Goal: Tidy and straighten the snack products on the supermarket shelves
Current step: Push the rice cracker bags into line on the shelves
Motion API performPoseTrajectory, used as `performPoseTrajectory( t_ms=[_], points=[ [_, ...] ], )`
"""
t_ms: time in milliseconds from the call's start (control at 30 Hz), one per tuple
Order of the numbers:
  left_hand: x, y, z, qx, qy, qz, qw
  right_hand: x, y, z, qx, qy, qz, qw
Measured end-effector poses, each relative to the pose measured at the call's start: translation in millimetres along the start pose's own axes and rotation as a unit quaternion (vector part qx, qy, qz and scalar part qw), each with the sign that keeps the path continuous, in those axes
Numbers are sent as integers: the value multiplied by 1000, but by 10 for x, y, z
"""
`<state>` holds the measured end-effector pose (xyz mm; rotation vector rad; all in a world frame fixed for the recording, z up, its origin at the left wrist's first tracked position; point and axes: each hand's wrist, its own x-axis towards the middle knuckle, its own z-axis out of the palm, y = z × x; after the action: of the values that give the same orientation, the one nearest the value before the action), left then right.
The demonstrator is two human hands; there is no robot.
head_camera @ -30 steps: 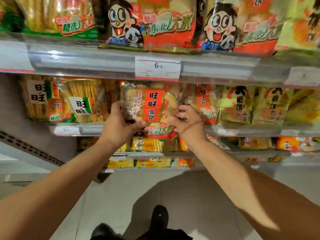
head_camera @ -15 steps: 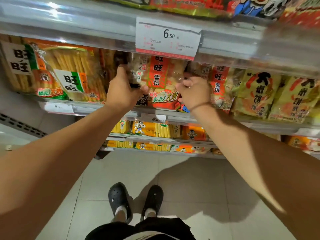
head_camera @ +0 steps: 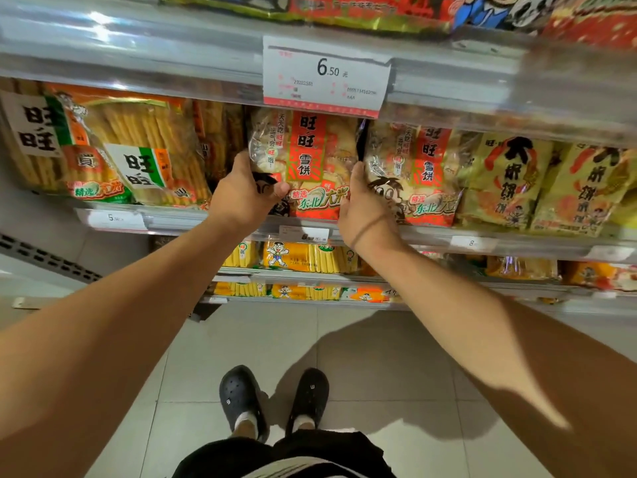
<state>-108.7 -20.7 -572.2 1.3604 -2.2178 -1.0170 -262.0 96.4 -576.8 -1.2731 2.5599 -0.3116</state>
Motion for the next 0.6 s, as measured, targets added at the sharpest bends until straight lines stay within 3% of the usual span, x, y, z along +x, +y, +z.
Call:
performPoseTrajectory(
  t_ms=[100,167,333,400,533,600],
  points=[
    [-92,-62,75,38,10,10,999,-179,26,203,64,12,-35,997],
    [-162,-100,128,41,22,31,998,-294,41,321,50,45,-74,995],
    [-521,-148,357,150,72,161,973,-689,157,438,2,10,-112,994],
    [-666,-165,502,192,50,204,959,-862,259,478,8,9,-110,994],
    [-901,-153,769,208,-66,268,938,-1112,639,461,12,-46,-20,999],
    [-958,-94,854,213,-82,279,933,-1181,871,358,12,-23,-15,1000]
  ],
)
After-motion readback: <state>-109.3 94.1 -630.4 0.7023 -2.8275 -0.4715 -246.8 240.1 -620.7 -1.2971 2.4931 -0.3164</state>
